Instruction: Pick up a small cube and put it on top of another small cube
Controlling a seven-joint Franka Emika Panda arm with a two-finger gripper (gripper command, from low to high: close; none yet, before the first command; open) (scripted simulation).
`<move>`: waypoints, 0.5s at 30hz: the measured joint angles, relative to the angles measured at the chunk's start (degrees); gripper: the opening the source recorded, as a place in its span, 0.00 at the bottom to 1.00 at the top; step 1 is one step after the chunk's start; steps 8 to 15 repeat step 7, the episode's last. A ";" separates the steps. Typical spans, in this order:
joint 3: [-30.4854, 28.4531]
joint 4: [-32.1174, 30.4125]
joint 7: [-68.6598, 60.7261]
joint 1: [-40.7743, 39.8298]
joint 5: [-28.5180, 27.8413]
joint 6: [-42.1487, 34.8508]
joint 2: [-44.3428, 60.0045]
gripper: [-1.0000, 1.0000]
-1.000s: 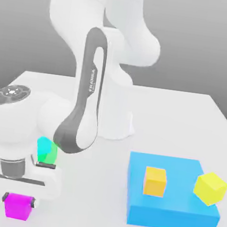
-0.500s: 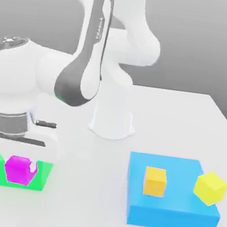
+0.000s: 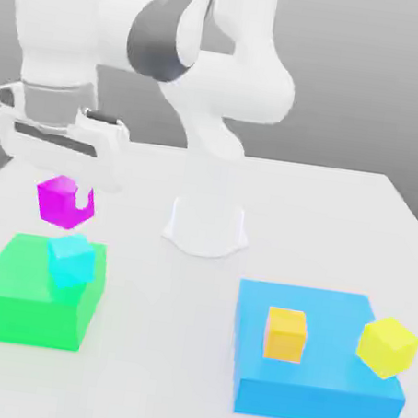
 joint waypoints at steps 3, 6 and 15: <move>-0.41 -1.95 -0.20 -0.09 0.20 6.69 4.77 0.00; -0.58 -2.52 -0.31 -0.05 0.28 8.86 6.38 1.00; -0.58 -2.52 -0.31 -0.05 0.28 8.86 6.38 1.00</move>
